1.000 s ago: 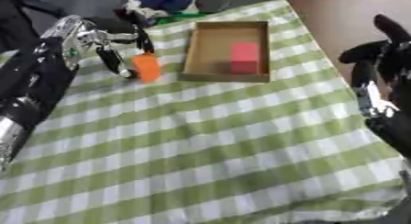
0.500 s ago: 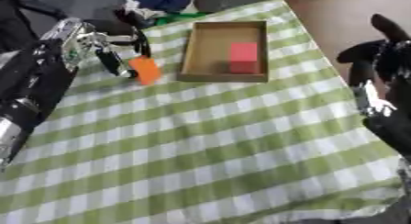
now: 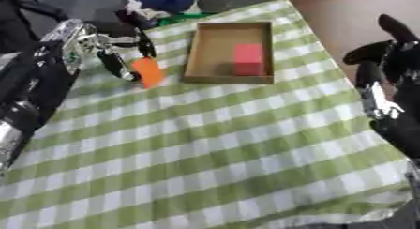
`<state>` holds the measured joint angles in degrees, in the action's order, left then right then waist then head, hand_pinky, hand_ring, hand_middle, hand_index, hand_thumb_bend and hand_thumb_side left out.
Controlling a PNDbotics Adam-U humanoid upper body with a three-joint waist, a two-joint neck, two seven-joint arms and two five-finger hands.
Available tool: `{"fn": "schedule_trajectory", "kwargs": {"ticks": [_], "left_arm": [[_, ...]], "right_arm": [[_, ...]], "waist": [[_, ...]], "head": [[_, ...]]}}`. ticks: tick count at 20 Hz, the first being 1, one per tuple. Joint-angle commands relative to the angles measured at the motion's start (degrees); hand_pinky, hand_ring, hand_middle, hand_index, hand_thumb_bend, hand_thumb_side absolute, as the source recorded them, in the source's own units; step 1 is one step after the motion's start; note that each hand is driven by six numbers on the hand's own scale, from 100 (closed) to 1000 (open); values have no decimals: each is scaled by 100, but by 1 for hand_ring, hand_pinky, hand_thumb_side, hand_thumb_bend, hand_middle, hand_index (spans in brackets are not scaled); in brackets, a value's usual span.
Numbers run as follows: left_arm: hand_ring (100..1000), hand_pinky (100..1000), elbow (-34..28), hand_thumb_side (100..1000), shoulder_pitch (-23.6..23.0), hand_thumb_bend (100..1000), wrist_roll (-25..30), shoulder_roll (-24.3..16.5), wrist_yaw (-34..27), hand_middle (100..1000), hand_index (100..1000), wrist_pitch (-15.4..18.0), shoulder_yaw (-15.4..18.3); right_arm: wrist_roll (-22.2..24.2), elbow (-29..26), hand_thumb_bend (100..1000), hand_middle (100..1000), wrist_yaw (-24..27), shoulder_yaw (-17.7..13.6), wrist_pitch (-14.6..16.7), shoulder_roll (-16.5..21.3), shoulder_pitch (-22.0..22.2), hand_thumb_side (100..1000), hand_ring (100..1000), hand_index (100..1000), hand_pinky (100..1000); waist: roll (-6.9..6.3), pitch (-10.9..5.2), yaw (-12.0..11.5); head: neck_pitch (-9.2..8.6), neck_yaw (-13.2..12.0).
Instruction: Pick up objects on the table and place them in the box.
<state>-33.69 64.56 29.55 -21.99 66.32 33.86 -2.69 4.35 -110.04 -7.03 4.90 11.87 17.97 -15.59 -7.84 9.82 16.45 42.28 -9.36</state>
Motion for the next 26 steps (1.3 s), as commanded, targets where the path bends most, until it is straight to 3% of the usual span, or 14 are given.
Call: {"fn": "schedule_trajectory", "kwargs": {"ticks": [1, 8, 10, 15, 26], "left_arm": [[785, 819, -13, 100, 48, 435, 793, -86, 74, 745, 825, 695, -56], [732, 793, 38, 100, 15, 351, 814, -54, 17, 641, 768, 697, -50], [738, 795, 32, 100, 11, 365, 780, -47, 2, 650, 776, 699, -61], [781, 820, -64, 100, 14, 430, 703, -87, 62, 767, 819, 666, -69], [802, 845, -397, 100, 63, 519, 833, -257, 25, 800, 839, 584, -8]], "right_arm": [[9, -40, 100, 635, -29, -49, 8, 49, -48, 592, 705, 1000, 875], [11, -36, 100, 634, -36, -52, 10, 44, -46, 593, 705, 1000, 875], [12, -35, 100, 634, -38, -52, 9, 41, -47, 593, 705, 1000, 875], [10, -31, 100, 634, -40, -57, 9, 42, -40, 593, 705, 1000, 875], [8, -19, 100, 634, -37, -65, 11, 45, -20, 592, 705, 1000, 875]], "waist": [[53, -93, -14], [46, -83, 4], [43, -81, 6], [41, -85, -5], [44, -137, -48]], "head": [[-10, 15], [-19, 26], [-16, 28], [-4, 35], [18, 59]]}}
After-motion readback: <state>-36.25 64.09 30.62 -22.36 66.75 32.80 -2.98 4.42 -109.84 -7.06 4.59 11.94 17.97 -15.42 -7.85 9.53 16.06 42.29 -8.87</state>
